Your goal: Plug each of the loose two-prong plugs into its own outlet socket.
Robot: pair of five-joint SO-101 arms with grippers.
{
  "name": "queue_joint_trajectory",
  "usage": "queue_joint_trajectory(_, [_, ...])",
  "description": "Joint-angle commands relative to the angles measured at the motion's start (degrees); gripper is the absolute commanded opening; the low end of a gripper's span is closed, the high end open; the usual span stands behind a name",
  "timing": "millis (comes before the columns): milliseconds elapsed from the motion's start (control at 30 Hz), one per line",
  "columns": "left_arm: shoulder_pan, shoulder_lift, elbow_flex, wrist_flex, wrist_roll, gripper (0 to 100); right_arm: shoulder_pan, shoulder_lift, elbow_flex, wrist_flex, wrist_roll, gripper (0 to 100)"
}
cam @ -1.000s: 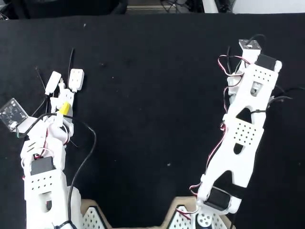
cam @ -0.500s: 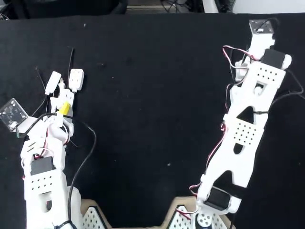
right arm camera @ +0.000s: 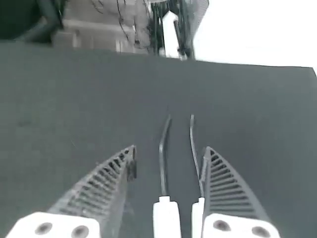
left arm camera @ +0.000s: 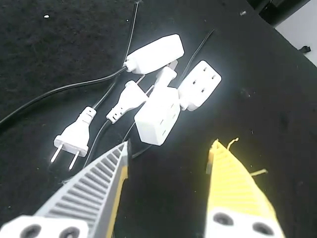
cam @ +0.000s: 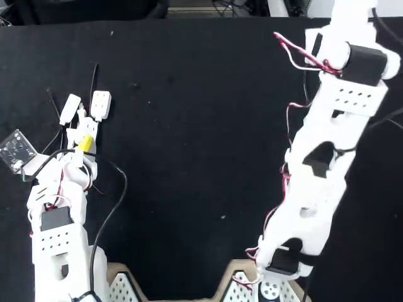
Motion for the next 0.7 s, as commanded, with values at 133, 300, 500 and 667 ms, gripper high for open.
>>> queue_joint_trajectory(133, [1.0,-0.8,-2.4,-1.2,0.2,26,-11.3,-34.1,42.9,0.7,-4.9,17.0])
queue_joint_trajectory(300, [1.0,-0.8,-2.3,-1.2,0.2,26,-25.5,-48.6,75.4,-10.9,-8.1,16.8])
queue_joint_trajectory(500, [1.7,-0.3,-2.6,-1.2,-1.9,26,-31.9,-57.5,109.4,-34.3,-13.2,16.7])
queue_joint_trajectory(667, [6.9,-0.2,-2.9,-0.9,-8.4,26,-39.0,-57.6,127.5,-51.3,-15.6,16.7])
